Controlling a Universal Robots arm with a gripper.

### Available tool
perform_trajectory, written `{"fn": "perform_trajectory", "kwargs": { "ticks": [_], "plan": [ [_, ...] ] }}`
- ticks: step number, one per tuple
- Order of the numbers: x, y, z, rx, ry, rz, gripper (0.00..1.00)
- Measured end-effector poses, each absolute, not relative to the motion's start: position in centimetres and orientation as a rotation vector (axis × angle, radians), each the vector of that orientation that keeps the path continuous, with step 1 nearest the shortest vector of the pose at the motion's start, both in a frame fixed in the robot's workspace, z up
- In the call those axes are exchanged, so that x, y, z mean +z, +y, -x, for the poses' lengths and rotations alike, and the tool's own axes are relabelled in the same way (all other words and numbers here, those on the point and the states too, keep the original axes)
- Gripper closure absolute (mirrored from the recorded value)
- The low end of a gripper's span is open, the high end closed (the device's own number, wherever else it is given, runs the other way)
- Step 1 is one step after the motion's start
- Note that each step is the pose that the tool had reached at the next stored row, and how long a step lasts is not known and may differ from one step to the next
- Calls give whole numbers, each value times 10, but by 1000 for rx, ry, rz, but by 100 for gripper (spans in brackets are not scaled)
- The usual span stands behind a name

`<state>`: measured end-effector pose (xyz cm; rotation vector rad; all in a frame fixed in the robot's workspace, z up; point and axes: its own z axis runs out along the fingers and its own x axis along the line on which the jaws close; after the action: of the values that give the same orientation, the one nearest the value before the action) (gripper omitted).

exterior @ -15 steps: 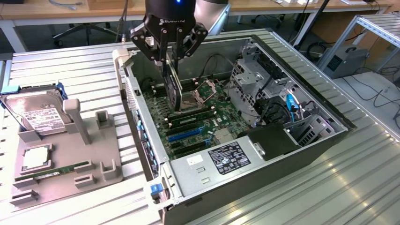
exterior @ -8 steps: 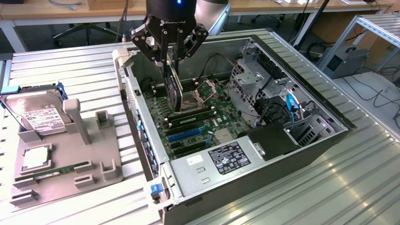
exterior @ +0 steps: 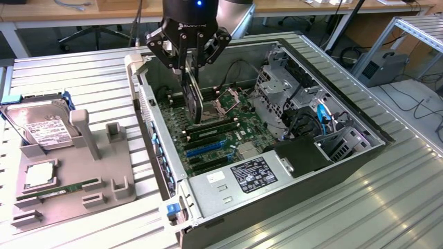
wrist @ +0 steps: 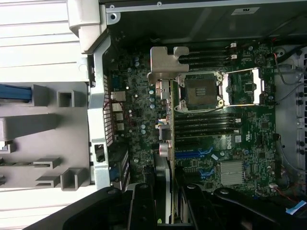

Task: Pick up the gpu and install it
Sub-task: 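Pick up the gpu and move the gpu toward the slot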

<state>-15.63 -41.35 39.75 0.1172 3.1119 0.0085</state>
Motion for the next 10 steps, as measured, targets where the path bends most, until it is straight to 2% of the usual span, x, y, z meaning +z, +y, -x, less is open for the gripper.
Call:
{"fn": "perform_trajectory", "kwargs": {
  "ticks": [10],
  "plan": [
    [396, -413, 155, 9, 3112, -117, 73]
  ]
}}
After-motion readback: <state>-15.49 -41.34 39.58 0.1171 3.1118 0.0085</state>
